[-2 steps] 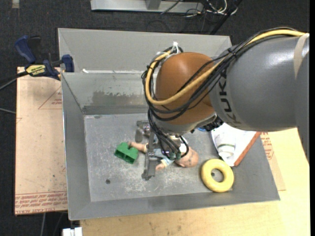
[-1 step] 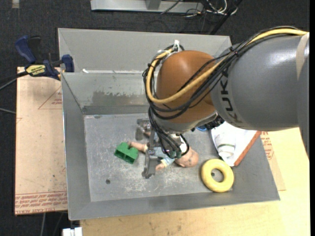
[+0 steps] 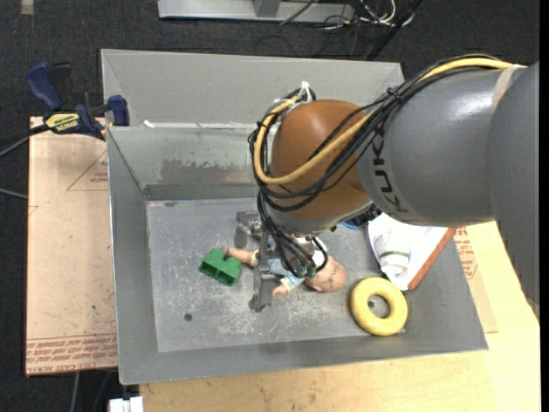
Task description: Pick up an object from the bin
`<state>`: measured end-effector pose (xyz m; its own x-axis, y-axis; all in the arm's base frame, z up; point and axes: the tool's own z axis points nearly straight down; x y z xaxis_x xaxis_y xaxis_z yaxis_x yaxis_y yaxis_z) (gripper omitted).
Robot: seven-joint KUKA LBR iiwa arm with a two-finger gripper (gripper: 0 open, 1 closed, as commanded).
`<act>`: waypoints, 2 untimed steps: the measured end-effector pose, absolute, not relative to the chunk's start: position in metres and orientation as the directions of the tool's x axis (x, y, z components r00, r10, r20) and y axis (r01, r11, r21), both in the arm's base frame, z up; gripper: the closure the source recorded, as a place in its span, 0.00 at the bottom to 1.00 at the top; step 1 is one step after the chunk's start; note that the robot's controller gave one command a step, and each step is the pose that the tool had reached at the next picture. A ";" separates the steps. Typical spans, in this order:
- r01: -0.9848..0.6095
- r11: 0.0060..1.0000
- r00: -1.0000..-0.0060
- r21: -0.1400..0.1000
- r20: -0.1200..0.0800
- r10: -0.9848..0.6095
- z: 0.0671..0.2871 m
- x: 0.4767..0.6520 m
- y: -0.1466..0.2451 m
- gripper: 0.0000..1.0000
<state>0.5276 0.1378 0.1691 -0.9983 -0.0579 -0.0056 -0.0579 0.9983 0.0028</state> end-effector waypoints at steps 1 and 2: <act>-0.046 0.999 -0.999 0.002 0.000 -0.046 0.129 0.520 0.126 0.00; -0.047 0.999 -0.999 0.004 -0.005 -0.047 0.104 0.560 0.128 0.00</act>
Offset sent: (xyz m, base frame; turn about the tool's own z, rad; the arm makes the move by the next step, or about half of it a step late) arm 0.0630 -0.0088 -0.0823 0.0057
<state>0.5604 0.1280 0.1041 -0.9989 -0.0471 -0.0049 -0.0471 0.9989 0.0036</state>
